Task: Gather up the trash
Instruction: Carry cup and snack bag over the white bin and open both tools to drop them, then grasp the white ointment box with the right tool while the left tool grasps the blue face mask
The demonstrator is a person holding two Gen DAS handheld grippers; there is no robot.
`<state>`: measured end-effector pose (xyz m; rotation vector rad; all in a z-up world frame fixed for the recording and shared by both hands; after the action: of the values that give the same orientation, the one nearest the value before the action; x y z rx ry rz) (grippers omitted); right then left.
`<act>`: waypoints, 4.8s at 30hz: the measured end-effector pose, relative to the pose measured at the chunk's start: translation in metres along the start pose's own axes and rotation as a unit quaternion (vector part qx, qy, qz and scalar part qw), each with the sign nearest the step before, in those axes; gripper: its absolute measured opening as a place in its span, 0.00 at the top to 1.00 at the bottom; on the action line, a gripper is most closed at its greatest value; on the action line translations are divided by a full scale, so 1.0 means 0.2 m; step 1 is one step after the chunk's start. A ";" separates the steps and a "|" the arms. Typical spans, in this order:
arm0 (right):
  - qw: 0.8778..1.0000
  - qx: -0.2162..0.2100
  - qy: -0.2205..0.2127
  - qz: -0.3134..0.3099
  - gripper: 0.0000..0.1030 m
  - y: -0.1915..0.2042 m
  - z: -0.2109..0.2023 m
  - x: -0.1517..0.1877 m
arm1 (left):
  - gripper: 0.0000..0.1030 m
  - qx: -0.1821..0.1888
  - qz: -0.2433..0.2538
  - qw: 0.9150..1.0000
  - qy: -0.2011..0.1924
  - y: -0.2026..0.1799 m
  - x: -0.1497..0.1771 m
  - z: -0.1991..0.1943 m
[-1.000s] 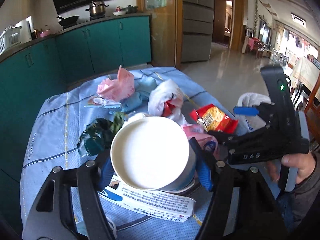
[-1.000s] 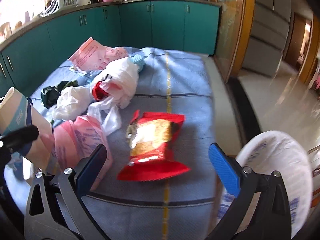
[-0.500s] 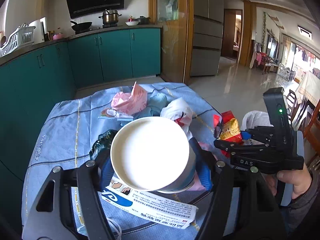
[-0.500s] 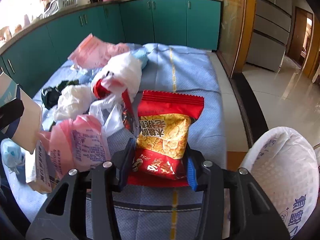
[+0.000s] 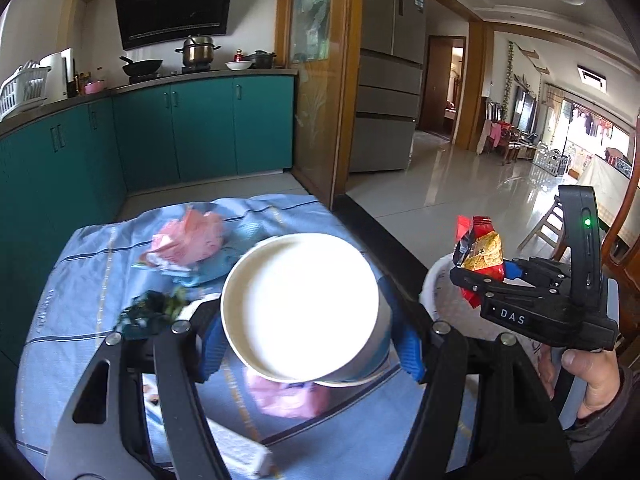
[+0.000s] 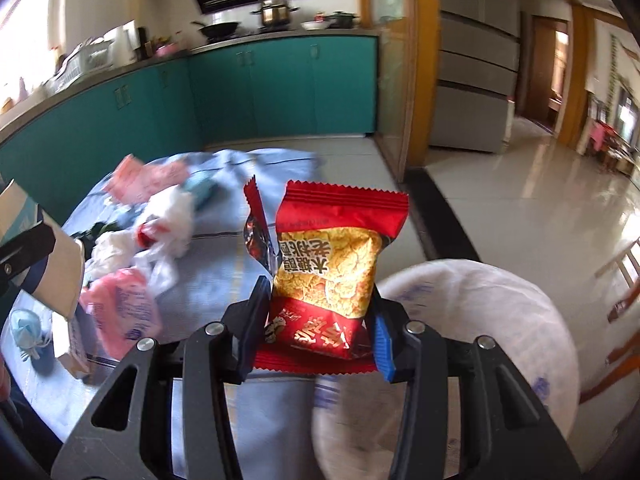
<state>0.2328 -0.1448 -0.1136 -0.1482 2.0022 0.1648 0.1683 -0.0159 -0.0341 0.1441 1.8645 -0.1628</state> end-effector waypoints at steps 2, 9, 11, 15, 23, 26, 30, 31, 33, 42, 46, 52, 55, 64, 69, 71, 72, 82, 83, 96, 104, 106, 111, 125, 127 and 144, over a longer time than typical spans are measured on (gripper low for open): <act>1.000 0.026 -0.004 0.010 0.55 -0.12 -0.04 0.01 | 0.33 0.009 0.007 1.000 0.001 -0.11 0.00 0.04; 0.994 0.098 -0.015 0.054 0.55 -0.53 -0.20 0.05 | 0.33 0.046 0.021 0.999 0.019 -0.49 0.09 0.21; 0.991 0.115 -0.014 0.067 0.55 -0.63 -0.24 0.08 | 0.33 0.056 0.029 0.998 0.032 -0.59 0.13 0.26; 0.985 0.138 -0.010 0.099 0.55 -0.80 -0.30 0.14 | 0.33 0.074 0.047 0.995 0.056 -0.80 0.25 0.38; 0.983 0.149 0.004 0.112 0.55 -0.93 -0.36 0.23 | 0.32 0.135 0.031 0.985 0.104 -1.10 0.43 0.57; 0.983 0.143 0.006 0.112 0.55 -0.95 -0.36 0.23 | 0.21 0.130 0.041 0.985 0.110 -1.13 0.46 0.59; 0.985 0.130 0.013 0.112 0.55 -0.92 -0.34 0.23 | 0.15 0.111 0.031 0.989 0.096 -1.06 0.42 0.60; 0.986 0.128 0.014 0.110 0.54 -0.91 -0.33 0.23 | 0.15 0.105 0.026 0.990 0.093 -1.02 0.40 0.59; 0.987 0.120 0.011 0.105 0.52 -0.89 -0.34 0.22 | 0.15 0.089 0.016 0.993 0.080 -0.95 0.37 0.57; 0.989 0.109 -0.009 0.097 0.23 -0.79 -0.34 0.16 | 0.13 -0.009 0.027 0.999 0.023 -0.72 0.21 0.44; 0.992 0.086 -0.015 0.095 0.20 -0.70 -0.31 0.11 | 0.13 -0.064 0.036 0.997 0.006 -0.54 0.14 0.38; 0.999 -0.001 -0.016 0.039 0.19 -0.31 -0.23 0.04 | 0.13 -0.162 0.018 0.987 -0.004 -0.13 0.02 0.23; 0.998 -0.065 -0.012 -0.010 0.20 -0.04 -0.20 0.03 | 0.13 -0.201 0.000 0.979 -0.006 0.09 -0.02 0.13; 0.944 -0.309 0.015 -0.112 0.40 0.81 -0.22 0.13 | 0.10 -0.285 -0.059 0.957 -0.019 0.64 -0.04 -0.18; 0.939 -0.309 0.055 -0.143 0.44 1.03 -0.06 0.20 | 0.09 -0.265 -0.068 0.961 0.027 0.79 0.10 -0.31; 0.935 -0.311 0.063 -0.156 0.44 1.09 -0.02 0.24 | 0.09 -0.231 -0.081 0.968 0.044 0.83 0.18 -0.39; 0.934 -0.313 0.070 -0.160 0.44 1.11 0.00 0.25 | 0.08 -0.210 -0.093 0.972 0.056 0.85 0.22 -0.41; 0.931 -0.324 0.081 -0.148 0.77 1.18 0.02 0.30 | 0.08 -0.140 -0.098 0.979 0.112 0.87 0.34 -0.44; 0.933 -0.325 0.072 -0.137 0.77 1.15 0.01 0.27 | 0.08 -0.139 -0.091 0.979 0.115 0.87 0.35 -0.42; 0.980 -0.158 0.101 0.069 0.77 0.29 0.16 0.13 | 0.08 -0.110 0.060 0.973 0.195 0.58 0.49 -0.23; 0.977 -0.147 0.142 0.068 0.43 0.31 0.19 0.23 | 0.08 -0.115 0.033 0.971 0.206 0.65 0.52 -0.18; 0.987 -0.105 0.114 0.037 0.24 0.33 0.16 0.19 | 0.08 -0.114 0.031 0.971 0.206 0.66 0.53 -0.18; 0.991 -0.084 0.095 -0.030 0.24 0.38 0.18 0.19 | 0.08 -0.106 0.025 0.973 0.204 0.67 0.53 -0.18; 0.989 -0.076 0.114 -0.050 0.24 0.40 0.28 0.25 | 0.19 -0.091 0.016 0.967 0.238 0.68 0.59 -0.14; 0.989 -0.080 0.115 -0.053 0.26 0.42 0.30 0.26 | 0.29 -0.089 0.009 0.966 0.243 0.69 0.59 -0.12; 0.993 -0.085 0.074 -0.047 0.62 0.53 0.22 0.22 | 0.69 -0.080 -0.024 0.981 0.176 0.73 0.50 -0.20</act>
<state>0.2341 -0.0349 -0.1655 -0.3716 2.1221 0.2700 0.1288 0.1368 -0.1230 0.0159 2.2255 -0.0207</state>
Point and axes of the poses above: each gripper's, at about its wrist camera, not at the fingertips, and z roughly the way its jaws point, y to its left, x to its underside, the point moved 1 cm from there along z, roughly the way its jaws point, and after that the axes turned 15 degrees about -y, right-handed, at the moved point
